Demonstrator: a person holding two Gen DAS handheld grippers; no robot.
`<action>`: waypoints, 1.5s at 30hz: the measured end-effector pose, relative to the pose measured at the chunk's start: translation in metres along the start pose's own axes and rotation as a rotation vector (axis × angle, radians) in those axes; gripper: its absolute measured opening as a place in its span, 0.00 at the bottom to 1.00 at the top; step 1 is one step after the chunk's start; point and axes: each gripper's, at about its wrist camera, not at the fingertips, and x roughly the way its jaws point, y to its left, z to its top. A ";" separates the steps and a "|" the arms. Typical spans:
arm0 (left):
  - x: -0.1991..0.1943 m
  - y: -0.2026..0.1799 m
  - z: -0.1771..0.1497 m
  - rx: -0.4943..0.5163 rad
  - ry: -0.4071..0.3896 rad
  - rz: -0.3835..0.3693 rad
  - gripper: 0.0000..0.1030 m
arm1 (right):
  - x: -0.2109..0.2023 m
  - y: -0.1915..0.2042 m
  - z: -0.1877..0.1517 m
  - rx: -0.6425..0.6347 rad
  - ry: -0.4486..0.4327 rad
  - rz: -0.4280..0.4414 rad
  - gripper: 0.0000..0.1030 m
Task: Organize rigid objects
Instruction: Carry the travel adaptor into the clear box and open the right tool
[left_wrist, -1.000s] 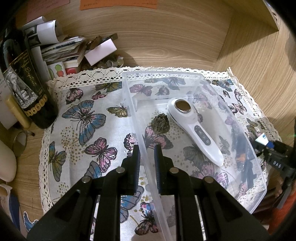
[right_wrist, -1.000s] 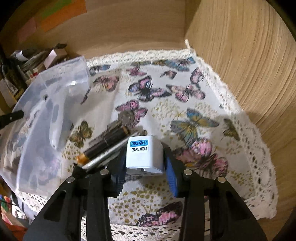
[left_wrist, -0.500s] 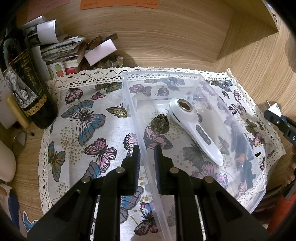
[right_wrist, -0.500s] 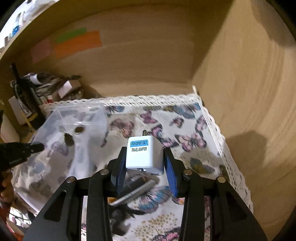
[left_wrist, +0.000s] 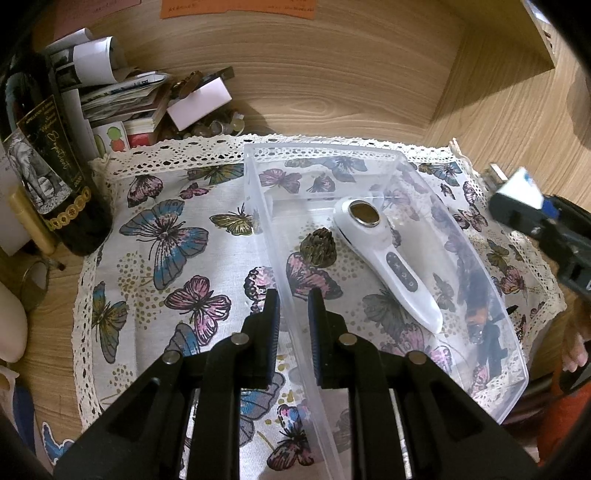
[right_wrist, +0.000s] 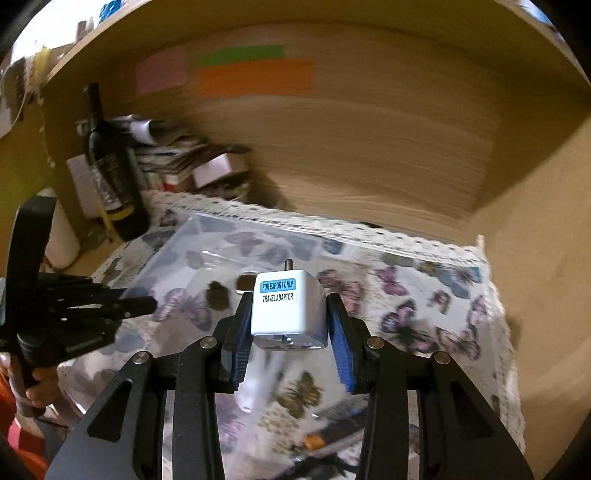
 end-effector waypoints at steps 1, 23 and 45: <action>0.000 0.000 0.000 0.000 0.000 -0.002 0.14 | 0.005 0.004 0.001 -0.010 0.009 0.008 0.34; 0.001 0.002 0.001 0.004 -0.001 -0.012 0.16 | 0.076 0.039 0.004 -0.115 0.256 0.120 0.34; 0.001 0.002 0.000 0.006 -0.002 -0.010 0.16 | 0.035 0.026 0.005 -0.090 0.135 0.041 0.53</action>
